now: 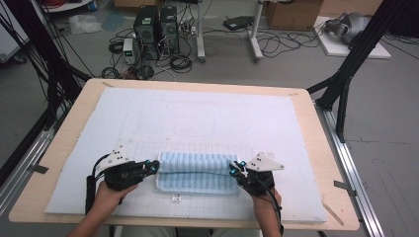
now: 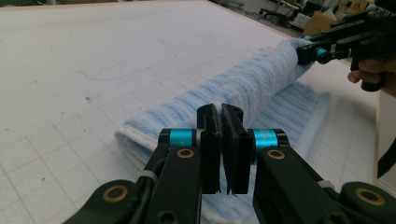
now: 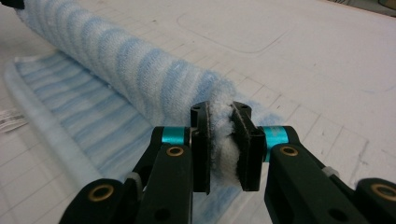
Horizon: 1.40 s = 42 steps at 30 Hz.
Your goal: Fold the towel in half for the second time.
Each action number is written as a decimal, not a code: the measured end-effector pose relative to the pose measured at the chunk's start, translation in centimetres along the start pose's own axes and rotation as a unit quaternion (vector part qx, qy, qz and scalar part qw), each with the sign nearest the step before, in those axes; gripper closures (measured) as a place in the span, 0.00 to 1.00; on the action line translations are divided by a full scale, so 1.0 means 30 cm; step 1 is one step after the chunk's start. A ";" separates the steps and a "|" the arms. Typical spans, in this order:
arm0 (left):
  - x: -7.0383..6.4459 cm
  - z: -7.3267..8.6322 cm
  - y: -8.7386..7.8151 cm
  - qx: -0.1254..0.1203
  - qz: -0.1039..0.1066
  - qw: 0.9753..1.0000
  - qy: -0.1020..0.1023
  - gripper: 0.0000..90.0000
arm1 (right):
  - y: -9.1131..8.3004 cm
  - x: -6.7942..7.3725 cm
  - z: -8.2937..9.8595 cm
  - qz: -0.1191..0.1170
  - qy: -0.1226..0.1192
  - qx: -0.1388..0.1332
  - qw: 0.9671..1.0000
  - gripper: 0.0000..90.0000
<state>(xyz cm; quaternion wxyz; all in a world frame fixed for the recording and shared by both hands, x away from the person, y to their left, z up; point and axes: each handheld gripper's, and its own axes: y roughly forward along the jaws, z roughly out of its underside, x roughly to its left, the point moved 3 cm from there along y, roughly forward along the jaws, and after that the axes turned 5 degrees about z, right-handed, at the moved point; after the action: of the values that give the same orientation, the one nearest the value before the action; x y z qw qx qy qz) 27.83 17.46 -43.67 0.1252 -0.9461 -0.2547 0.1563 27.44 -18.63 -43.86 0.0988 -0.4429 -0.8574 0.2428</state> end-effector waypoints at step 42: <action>0.109 -0.023 0.105 0.060 -0.053 0.996 -0.031 0.66 | 0.038 -0.041 0.004 -0.042 0.041 0.015 0.998 0.49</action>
<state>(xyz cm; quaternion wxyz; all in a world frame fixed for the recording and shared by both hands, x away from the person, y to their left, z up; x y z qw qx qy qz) 32.15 16.41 -44.79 0.1817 -0.9167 -0.2984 0.1939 28.92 -19.10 -44.49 0.1506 -0.4140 -0.8669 0.2333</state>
